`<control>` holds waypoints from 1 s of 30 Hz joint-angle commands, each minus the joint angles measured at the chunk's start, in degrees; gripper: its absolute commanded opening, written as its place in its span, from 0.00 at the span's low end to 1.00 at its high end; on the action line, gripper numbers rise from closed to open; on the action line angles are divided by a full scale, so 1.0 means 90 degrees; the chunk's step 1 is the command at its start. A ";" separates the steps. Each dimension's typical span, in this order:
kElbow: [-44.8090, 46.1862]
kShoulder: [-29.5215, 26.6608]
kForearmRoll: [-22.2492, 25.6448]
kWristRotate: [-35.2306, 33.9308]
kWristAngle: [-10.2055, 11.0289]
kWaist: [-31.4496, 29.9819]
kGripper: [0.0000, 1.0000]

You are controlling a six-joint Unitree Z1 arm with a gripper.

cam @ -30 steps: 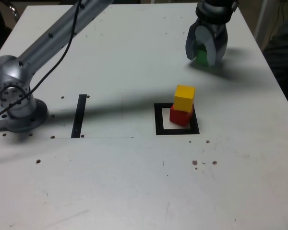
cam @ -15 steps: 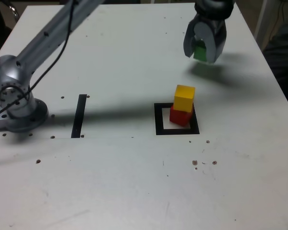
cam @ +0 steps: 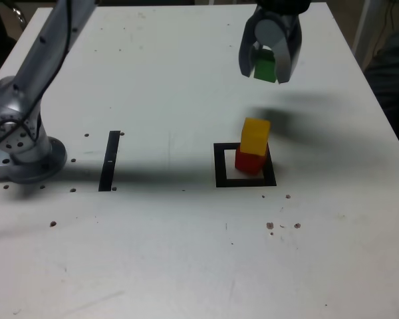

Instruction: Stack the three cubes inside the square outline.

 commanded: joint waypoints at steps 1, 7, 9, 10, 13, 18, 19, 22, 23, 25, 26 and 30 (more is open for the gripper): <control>0.0168 -0.0301 0.0033 -0.0187 -0.0015 -0.0133 0.29; 0.0655 -0.0855 0.0043 -0.0758 -0.0143 -0.0524 0.29; 0.0769 -0.0976 0.0044 -0.0976 -0.0188 -0.0660 0.29; 0.0822 -0.1028 0.0044 -0.1090 -0.0208 -0.0731 0.29; 0.0974 -0.1152 0.0043 -0.1452 -0.0253 -0.0937 0.29; 0.1173 -0.1261 0.0033 -0.2095 -0.0286 -0.1249 0.29; 0.1193 -0.1267 0.0031 -0.2212 -0.0291 -0.1303 0.29; 0.1228 -0.1266 0.0027 -0.2502 -0.0343 -0.1441 0.29; 0.1242 -0.1265 0.0026 -0.2582 -0.0372 -0.1479 0.29; 0.1274 -0.1257 0.0015 -0.2734 -0.0451 -0.1563 0.29; 0.1285 -0.1253 0.0008 -0.2786 -0.0484 -0.1600 0.29; 0.1310 -0.1220 -0.0021 -0.2899 -0.0587 -0.1734 0.29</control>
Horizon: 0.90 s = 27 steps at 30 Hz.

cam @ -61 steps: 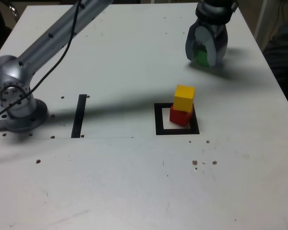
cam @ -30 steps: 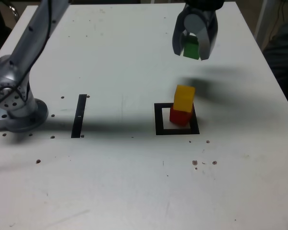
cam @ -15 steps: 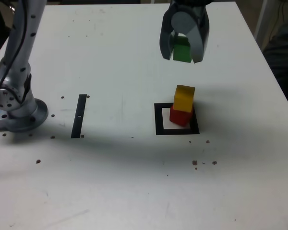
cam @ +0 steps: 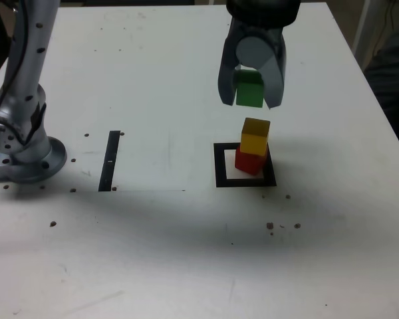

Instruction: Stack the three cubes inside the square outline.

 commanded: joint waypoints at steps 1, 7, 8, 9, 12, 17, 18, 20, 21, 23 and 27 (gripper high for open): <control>0.0018 0.0008 0.0018 -0.0037 -0.0048 -0.0070 0.29; 0.0031 0.0109 -0.0001 -0.0057 -0.0190 -0.0231 0.29; 0.0031 0.0127 -0.0004 -0.0058 -0.0207 -0.0246 0.29; 0.0033 0.0145 -0.0005 -0.0058 -0.0221 -0.0256 0.30; 0.0023 0.0220 -0.0009 -0.0044 -0.0257 -0.0263 0.30; -0.0040 0.0387 -0.0043 0.0014 -0.0307 -0.0263 0.30; -0.0045 0.0408 -0.0052 0.0023 -0.0311 -0.0263 0.30; -0.0053 0.0442 -0.0070 0.0039 -0.0314 -0.0263 0.30; -0.0056 0.0454 -0.0079 0.0048 -0.0313 -0.0263 0.30; -0.0059 0.0471 -0.0094 0.0065 -0.0311 -0.0259 0.30; -0.0057 0.0486 -0.0115 0.0088 -0.0292 -0.0245 0.30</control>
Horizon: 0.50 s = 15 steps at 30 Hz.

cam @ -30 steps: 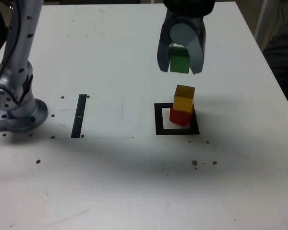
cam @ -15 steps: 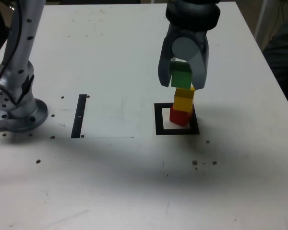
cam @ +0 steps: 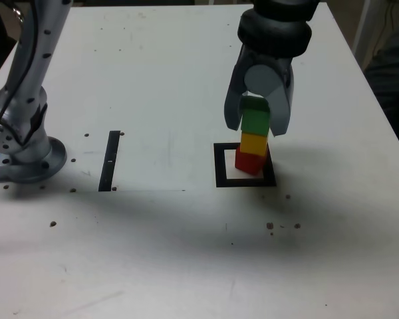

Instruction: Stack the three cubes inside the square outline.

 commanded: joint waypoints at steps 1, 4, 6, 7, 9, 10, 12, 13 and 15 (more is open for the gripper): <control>-0.0027 0.0027 0.0005 0.0018 0.0019 0.0015 0.30; -0.0017 0.0039 -0.0020 0.0027 0.0052 0.0033 0.30; -0.0002 0.0051 -0.0039 0.0048 0.0072 0.0053 0.39; 0.0005 0.0058 -0.0047 0.0064 0.0077 0.0063 0.48; 0.0026 0.0066 -0.0063 0.0093 0.0083 0.0080 0.68; 0.0036 0.0068 -0.0071 0.0108 0.0082 0.0086 0.79; 0.0060 0.0071 -0.0091 0.0130 0.0081 0.0100 0.94; 0.0073 0.0071 -0.0099 0.0134 0.0083 0.0105 0.98; 0.0101 0.0070 -0.0119 0.0142 0.0087 0.0119 1.00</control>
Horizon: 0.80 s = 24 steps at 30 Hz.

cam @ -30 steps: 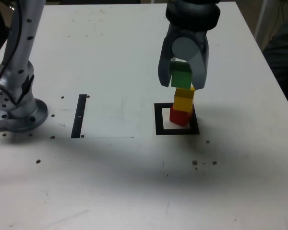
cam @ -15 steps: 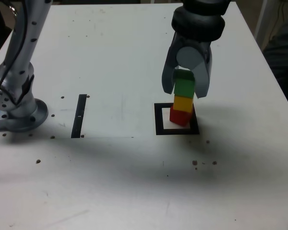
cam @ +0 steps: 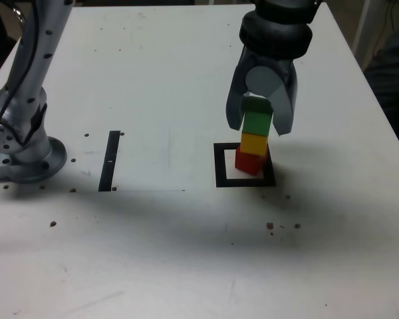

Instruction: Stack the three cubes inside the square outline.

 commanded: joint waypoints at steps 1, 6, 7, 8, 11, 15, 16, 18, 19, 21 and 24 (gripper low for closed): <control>0.0045 0.0022 -0.0023 0.0020 0.0012 0.0032 1.00; 0.0111 0.0011 -0.0050 0.0048 0.0009 0.0069 1.00; 0.0120 0.0004 -0.0053 0.0050 0.0010 0.0074 1.00; 0.0131 -0.0006 -0.0057 0.0052 0.0011 0.0077 1.00; 0.0173 -0.0081 -0.0073 0.0052 0.0030 0.0081 1.00; 0.0241 -0.0251 -0.0086 0.0048 0.0078 0.0081 1.00; 0.0266 -0.0306 -0.0087 0.0042 0.0094 0.0081 1.00; 0.0331 -0.0435 -0.0087 0.0024 0.0142 0.0081 1.00; 0.0377 -0.0510 -0.0087 0.0011 0.0176 0.0081 1.00; 0.0501 -0.0687 -0.0085 -0.0023 0.0254 0.0081 1.00; 0.0744 -0.0988 -0.0076 -0.0069 0.0384 0.0081 1.00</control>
